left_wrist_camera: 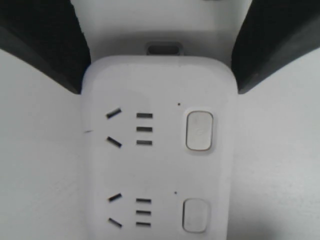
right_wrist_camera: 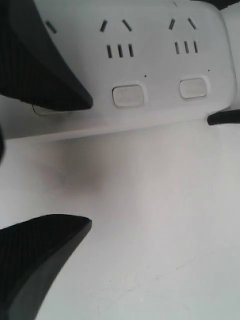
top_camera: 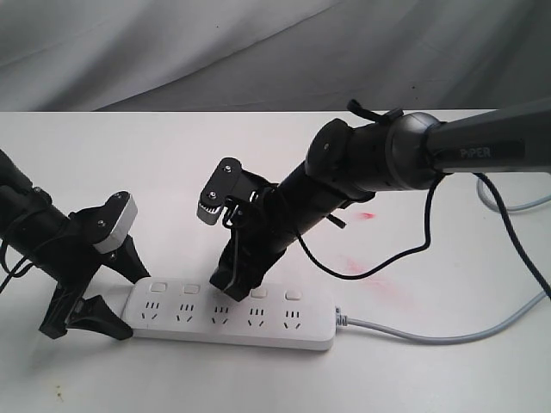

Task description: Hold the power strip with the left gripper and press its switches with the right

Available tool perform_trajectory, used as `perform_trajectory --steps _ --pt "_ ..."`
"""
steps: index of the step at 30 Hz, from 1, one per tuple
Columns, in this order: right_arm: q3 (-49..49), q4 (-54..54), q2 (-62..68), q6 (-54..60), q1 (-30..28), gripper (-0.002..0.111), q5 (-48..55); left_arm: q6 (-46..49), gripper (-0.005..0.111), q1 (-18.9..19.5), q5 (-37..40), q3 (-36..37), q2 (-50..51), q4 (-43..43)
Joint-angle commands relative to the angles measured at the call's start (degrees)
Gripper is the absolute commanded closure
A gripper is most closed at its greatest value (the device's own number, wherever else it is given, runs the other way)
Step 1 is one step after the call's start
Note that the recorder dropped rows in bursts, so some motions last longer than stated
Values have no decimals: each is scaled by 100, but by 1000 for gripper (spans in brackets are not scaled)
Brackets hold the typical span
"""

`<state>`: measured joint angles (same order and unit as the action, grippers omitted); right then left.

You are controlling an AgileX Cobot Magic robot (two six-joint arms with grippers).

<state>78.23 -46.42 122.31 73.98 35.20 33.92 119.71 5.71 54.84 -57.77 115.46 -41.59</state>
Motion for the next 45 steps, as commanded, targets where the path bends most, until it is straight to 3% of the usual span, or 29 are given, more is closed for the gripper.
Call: perform_trajectory --steps 1,23,32,38,45 --pt "-43 292 10 -44 -41 52 -23 23 60 -34 -89 27 47 302" --pt "-43 512 334 -243 -41 55 234 23 60 -34 -89 27 47 302" --pt "-43 439 -769 -255 -137 55 39 23 60 -34 -89 27 47 302" --pt "-43 440 -807 -255 -508 55 684 23 60 -34 -89 27 47 302" --pt "-86 254 -773 -115 -500 55 823 23 60 -34 -89 27 47 302"
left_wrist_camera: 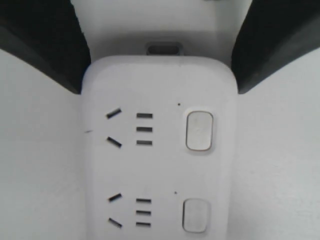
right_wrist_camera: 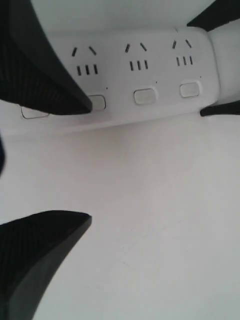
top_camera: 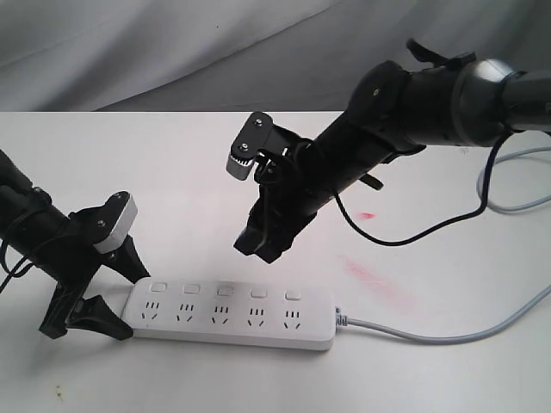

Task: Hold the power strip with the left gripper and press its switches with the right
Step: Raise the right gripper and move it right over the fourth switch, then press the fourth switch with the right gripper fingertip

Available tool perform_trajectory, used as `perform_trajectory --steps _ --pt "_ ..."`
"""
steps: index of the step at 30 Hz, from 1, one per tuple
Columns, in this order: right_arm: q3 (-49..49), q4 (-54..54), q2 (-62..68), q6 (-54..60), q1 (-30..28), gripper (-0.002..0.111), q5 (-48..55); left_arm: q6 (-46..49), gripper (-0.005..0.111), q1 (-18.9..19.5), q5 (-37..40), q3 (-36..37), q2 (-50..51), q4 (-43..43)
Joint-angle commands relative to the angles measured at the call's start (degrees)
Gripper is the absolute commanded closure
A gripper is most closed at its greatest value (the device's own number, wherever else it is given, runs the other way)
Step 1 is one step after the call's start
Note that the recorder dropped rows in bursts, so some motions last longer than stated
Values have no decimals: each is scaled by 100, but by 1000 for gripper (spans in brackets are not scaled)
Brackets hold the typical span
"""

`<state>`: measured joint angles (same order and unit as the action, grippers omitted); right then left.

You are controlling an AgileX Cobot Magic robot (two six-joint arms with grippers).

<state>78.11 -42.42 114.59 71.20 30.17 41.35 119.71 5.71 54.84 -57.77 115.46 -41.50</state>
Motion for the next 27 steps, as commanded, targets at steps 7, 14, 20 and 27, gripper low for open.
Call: perform_trajectory --steps 7,14,20,27 --pt "-408 -367 200 352 3 55 -25 23 60 -34 -89 27 47 292" --pt "-435 -402 292 393 3 55 -235 23 60 -34 -89 27 47 292" --pt "-435 -343 485 404 3 55 -189 23 60 -34 -89 27 47 292" --pt "-435 -340 564 404 3 56 -281 23 60 -34 -89 27 47 292"
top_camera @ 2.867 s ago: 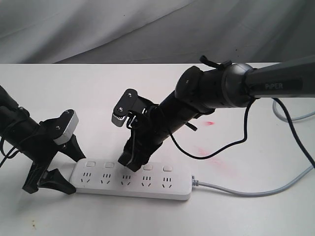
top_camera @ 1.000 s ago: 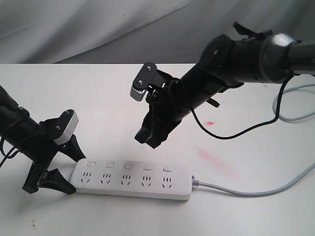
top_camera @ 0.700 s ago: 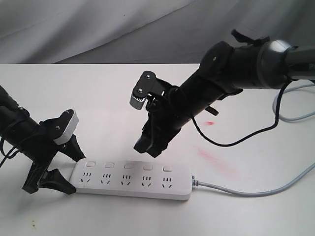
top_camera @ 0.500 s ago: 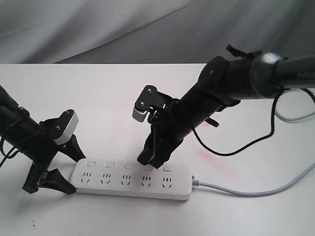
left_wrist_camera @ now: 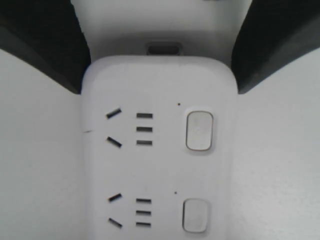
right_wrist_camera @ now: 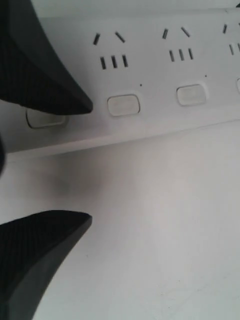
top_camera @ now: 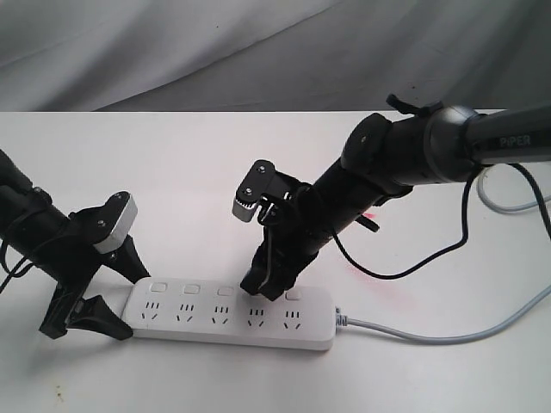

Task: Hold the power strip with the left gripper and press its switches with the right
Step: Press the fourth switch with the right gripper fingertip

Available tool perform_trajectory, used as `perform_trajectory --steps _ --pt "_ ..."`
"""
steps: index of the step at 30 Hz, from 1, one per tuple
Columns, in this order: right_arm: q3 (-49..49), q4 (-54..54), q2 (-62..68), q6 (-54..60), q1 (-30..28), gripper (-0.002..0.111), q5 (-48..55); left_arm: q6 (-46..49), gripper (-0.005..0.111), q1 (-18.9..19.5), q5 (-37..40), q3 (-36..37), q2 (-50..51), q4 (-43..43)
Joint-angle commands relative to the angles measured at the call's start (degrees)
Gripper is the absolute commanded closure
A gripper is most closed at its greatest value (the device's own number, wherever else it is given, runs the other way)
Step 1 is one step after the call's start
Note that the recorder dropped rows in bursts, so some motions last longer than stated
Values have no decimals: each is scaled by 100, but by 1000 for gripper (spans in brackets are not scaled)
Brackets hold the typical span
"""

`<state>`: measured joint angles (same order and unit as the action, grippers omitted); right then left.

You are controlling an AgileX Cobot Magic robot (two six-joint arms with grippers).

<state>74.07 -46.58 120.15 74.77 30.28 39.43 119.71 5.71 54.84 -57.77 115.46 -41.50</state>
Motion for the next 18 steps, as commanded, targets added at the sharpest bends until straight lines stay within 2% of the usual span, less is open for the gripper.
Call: perform_trajectory --steps 1,12,18 --pt "-32 89 8 47 -8 56 -88 23 60 -34 -89 27 47 292" --pt "-32 523 19 -118 -8 56 -35 23 60 -34 -89 27 47 292" --pt "-368 682 101 -130 -8 56 -340 23 60 -34 -89 27 47 292"
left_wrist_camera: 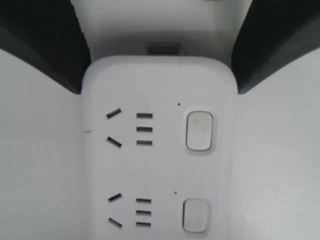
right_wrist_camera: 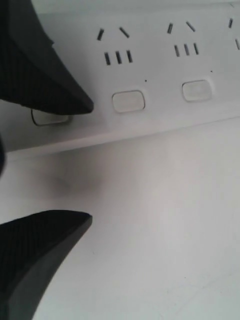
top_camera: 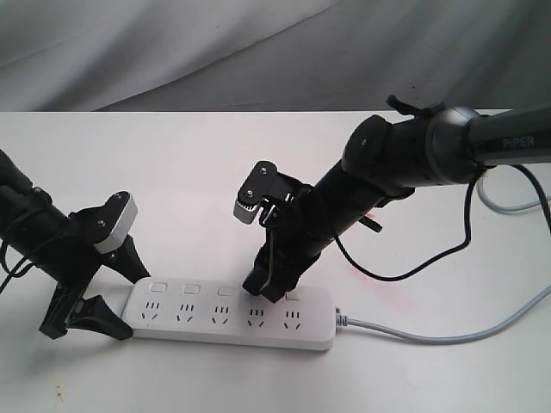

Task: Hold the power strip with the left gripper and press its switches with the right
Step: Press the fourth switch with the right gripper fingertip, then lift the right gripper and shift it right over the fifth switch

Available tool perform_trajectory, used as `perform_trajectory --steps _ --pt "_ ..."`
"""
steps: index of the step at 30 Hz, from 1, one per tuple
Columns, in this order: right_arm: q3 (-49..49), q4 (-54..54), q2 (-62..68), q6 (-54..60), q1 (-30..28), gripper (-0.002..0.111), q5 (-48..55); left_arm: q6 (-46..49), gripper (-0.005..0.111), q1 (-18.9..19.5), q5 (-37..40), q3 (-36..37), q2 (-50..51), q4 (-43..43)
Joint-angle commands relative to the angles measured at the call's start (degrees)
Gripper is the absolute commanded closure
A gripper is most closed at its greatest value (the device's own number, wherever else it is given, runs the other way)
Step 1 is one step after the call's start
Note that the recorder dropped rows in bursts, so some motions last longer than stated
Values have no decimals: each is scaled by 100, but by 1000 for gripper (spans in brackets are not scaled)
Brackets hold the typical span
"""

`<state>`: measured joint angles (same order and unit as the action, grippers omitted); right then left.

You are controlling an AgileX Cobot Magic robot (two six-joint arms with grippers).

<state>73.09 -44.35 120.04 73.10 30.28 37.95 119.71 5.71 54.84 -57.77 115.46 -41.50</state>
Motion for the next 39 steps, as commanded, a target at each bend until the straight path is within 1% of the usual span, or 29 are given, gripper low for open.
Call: perform_trajectory --steps 1,12,21,29,33,39 --pt "-320 459 156 38 -8 56 -191 23 60 -34 -89 27 47 292" --pt "-361 276 133 38 -8 56 -425 23 60 -34 -89 27 47 292" --pt "-361 154 -697 38 -20 56 -425 23 60 -34 -89 27 47 292" --pt "-372 112 -1333 38 -291 56 -187 23 60 -34 -89 27 47 292" --pt "-412 83 -1312 38 -480 56 154 23 60 -34 -89 27 47 292" --pt "-749 -70 -1230 193 -512 56 25 23 60 -34 -89 27 47 292"
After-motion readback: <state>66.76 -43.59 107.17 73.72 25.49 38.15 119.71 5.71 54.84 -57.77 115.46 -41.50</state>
